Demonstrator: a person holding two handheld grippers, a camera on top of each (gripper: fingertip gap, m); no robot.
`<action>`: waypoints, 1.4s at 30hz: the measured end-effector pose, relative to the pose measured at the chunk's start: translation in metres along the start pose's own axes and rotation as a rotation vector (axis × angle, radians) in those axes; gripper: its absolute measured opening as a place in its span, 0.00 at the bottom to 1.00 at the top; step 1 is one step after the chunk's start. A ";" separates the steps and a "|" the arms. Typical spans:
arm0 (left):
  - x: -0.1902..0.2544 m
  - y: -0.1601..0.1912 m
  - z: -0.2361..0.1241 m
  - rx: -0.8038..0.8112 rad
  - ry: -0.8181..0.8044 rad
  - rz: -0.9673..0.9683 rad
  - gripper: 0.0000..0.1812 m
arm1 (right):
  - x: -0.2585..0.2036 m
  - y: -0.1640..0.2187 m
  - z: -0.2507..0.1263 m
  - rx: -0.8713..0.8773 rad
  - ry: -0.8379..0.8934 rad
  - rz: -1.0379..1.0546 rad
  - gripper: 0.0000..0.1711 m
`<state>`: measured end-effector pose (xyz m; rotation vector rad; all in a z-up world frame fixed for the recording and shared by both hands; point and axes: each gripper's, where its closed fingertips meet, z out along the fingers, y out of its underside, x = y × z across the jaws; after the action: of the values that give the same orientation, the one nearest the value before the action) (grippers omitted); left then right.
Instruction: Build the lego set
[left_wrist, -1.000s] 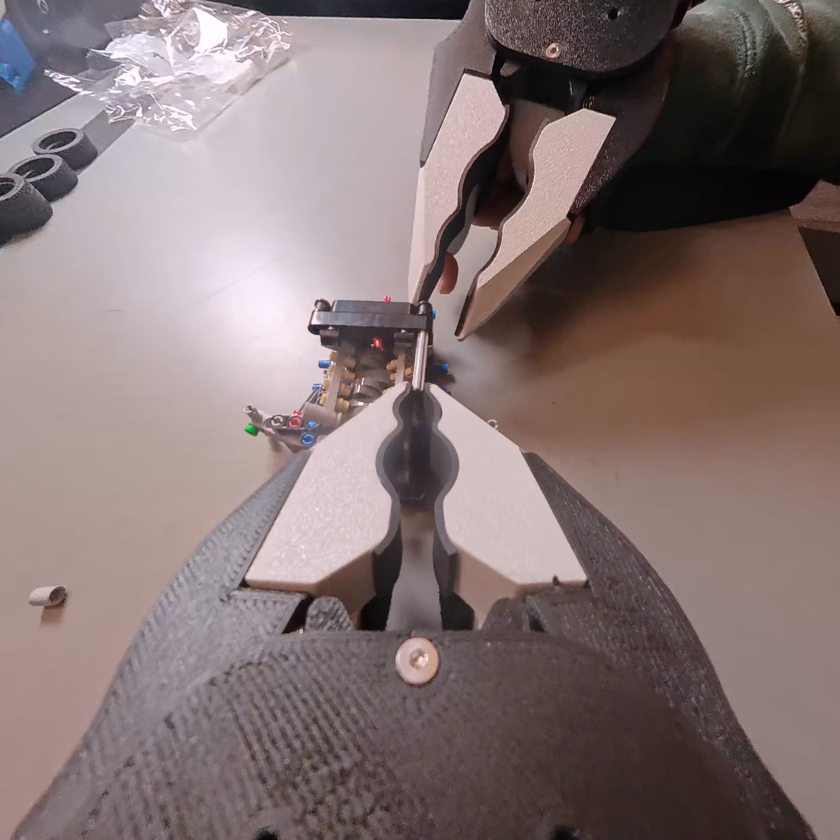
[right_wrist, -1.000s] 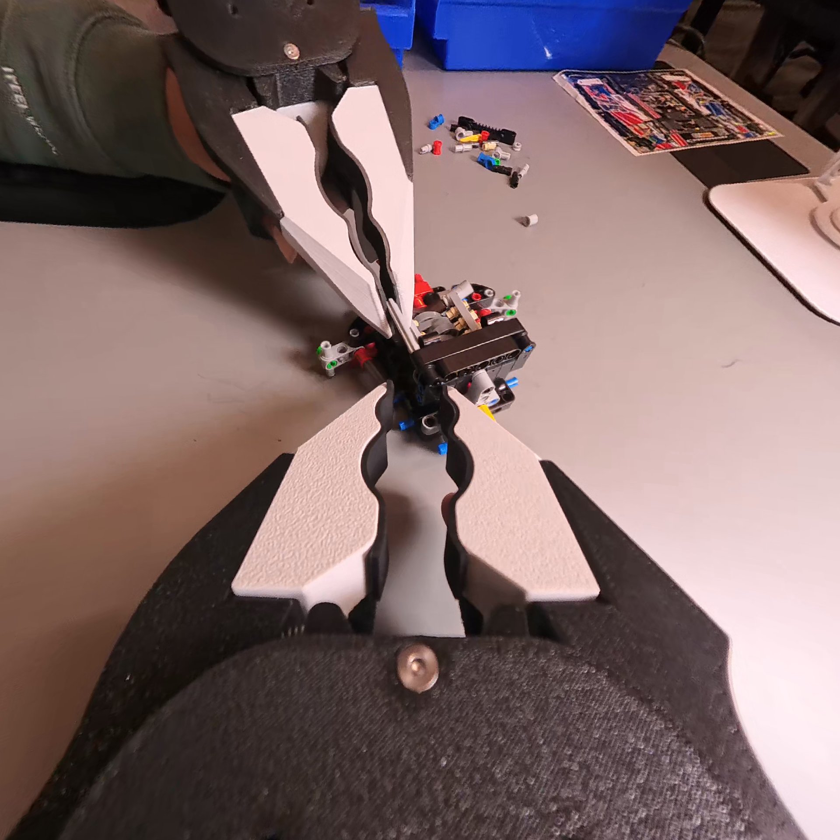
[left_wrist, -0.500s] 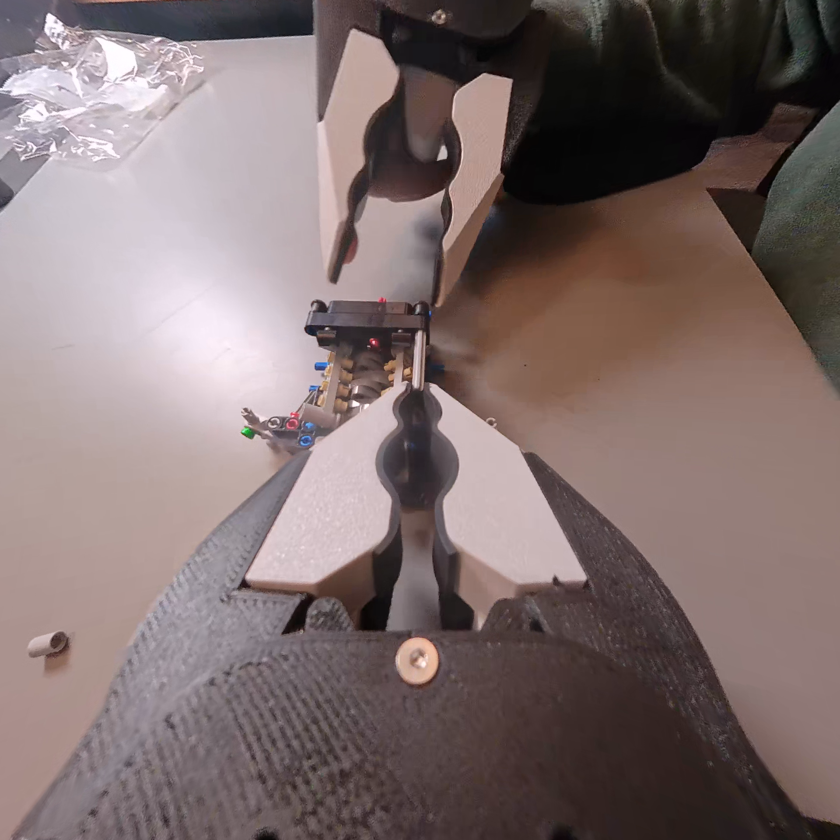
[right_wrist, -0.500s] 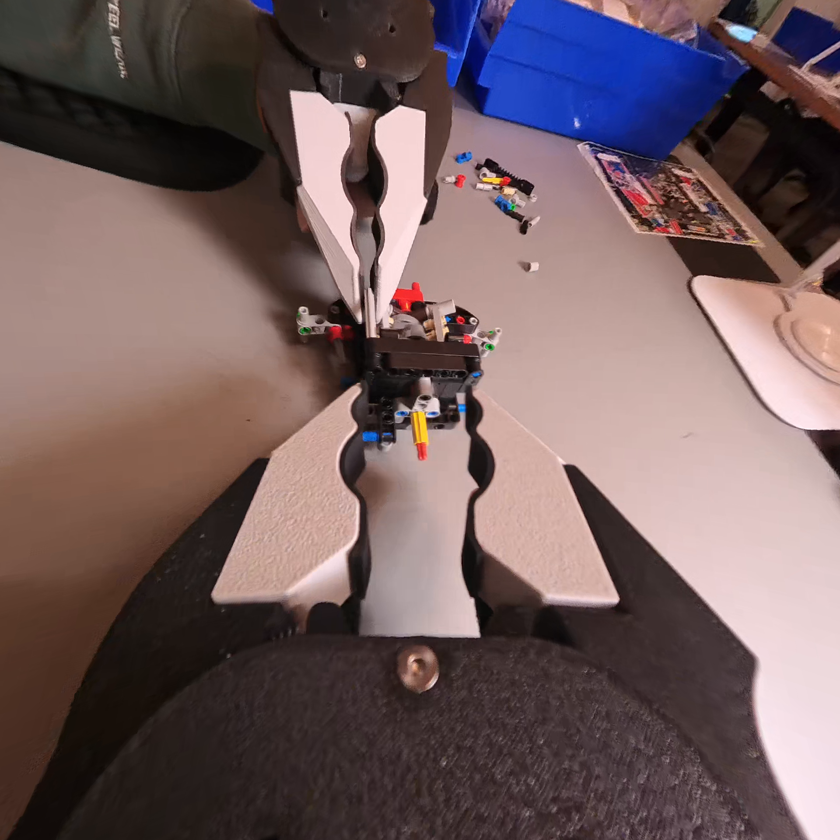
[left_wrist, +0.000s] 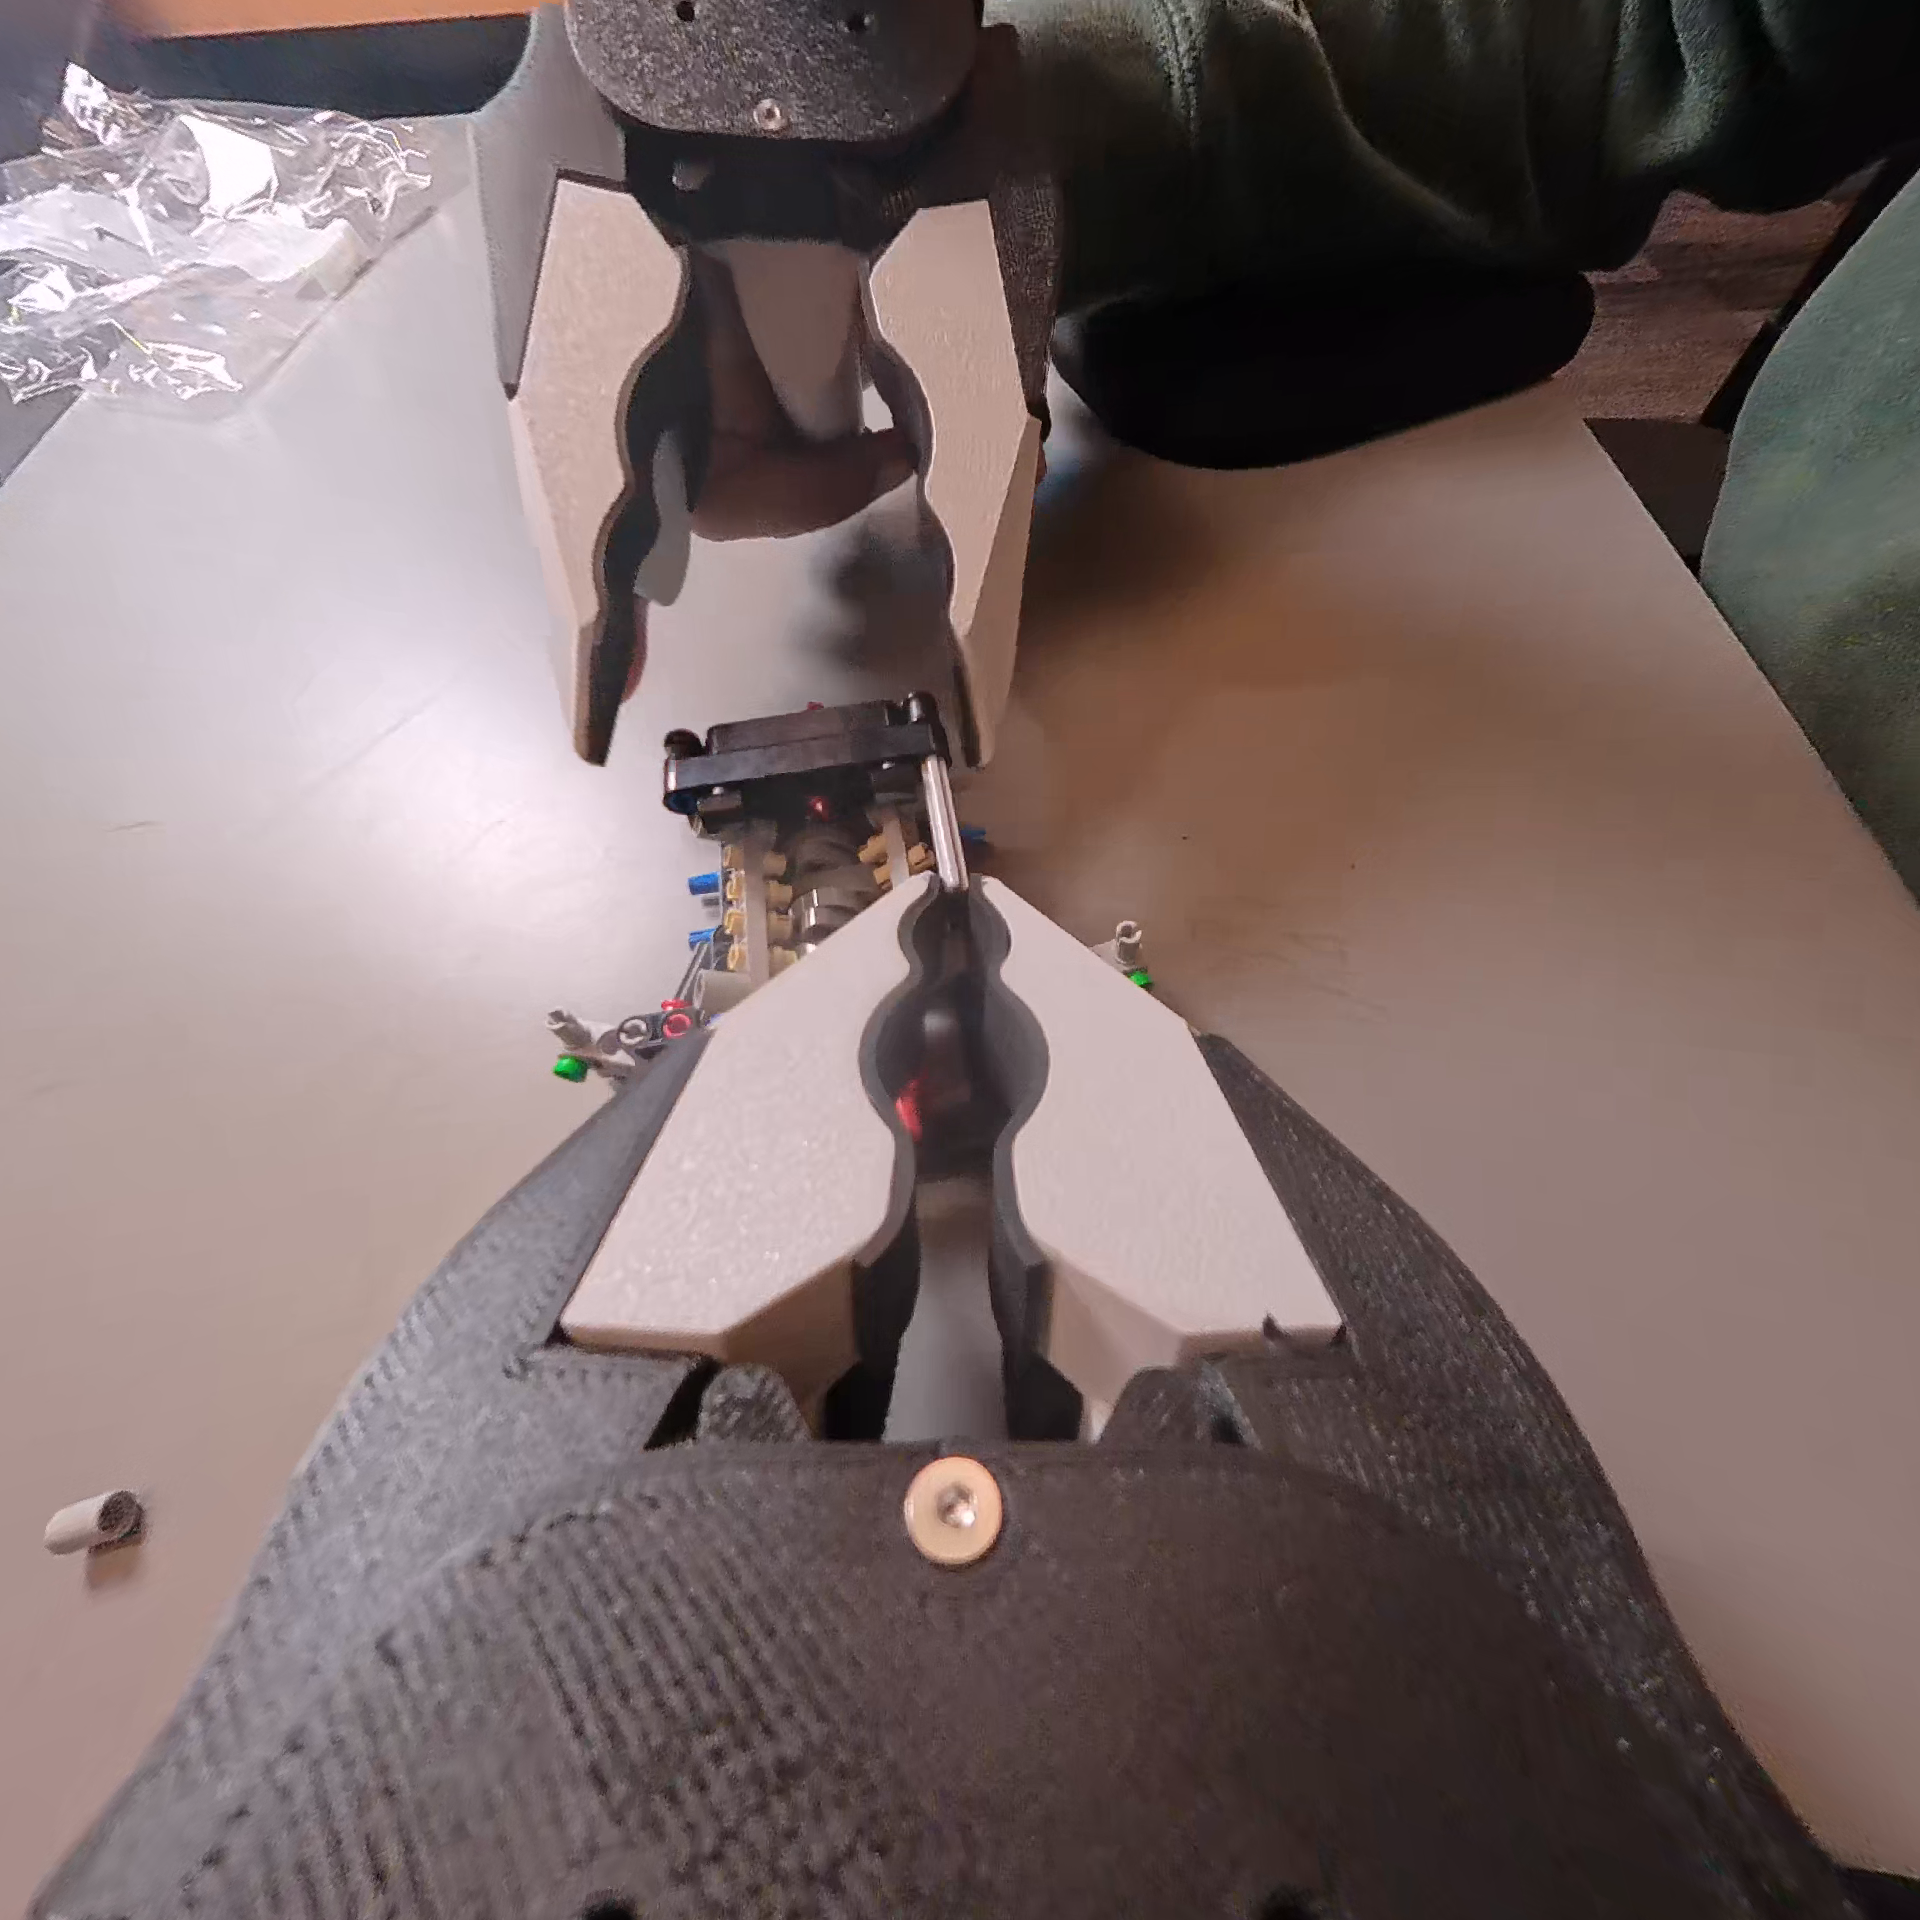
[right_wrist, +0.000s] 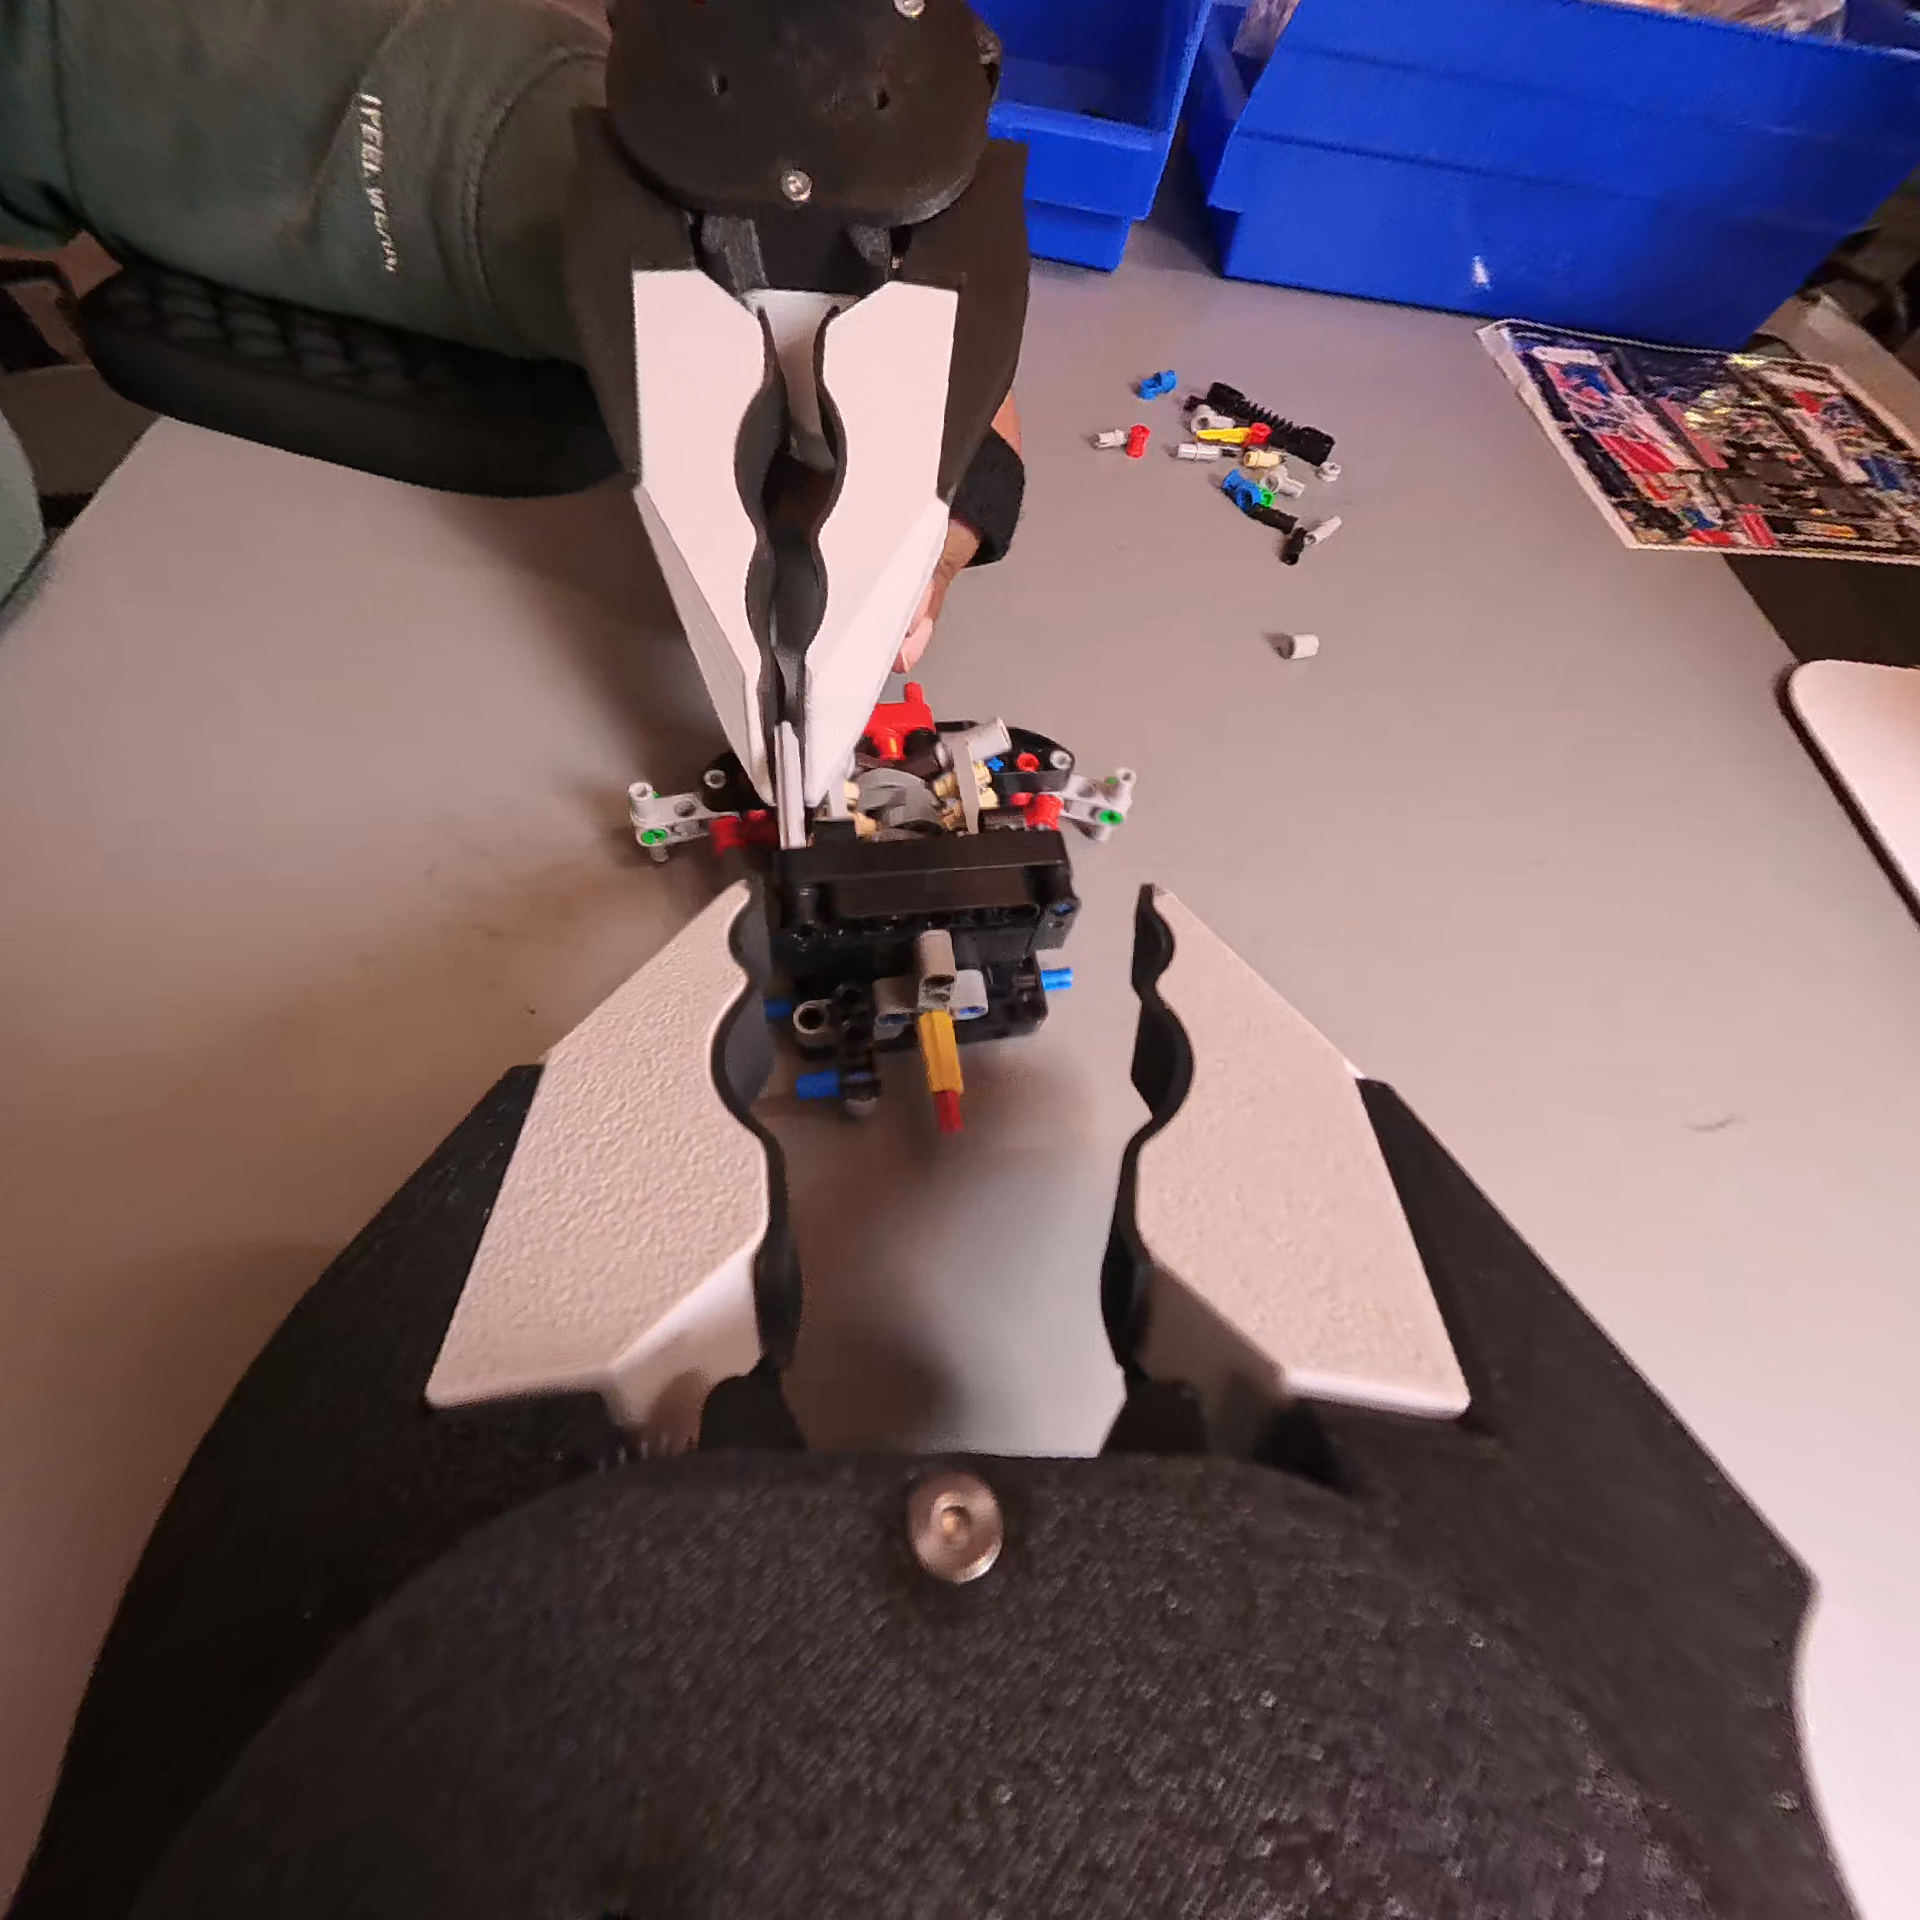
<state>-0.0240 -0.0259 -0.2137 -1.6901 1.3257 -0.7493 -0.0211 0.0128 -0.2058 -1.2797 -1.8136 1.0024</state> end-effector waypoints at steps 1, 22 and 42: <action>0.000 0.000 0.000 0.000 0.000 0.004 0.01 | -0.001 0.000 0.002 -0.003 -0.025 0.002 0.43; -0.002 0.001 0.000 -0.004 -0.017 -0.022 0.01 | -0.010 0.009 0.006 -0.037 0.001 0.045 0.35; -0.004 0.000 0.004 -0.044 0.000 -0.019 0.01 | -0.007 0.009 0.006 -0.041 0.019 0.065 0.36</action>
<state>-0.0212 -0.0209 -0.2153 -1.7391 1.3370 -0.7362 -0.0208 0.0064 -0.2175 -1.3765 -1.7969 0.9889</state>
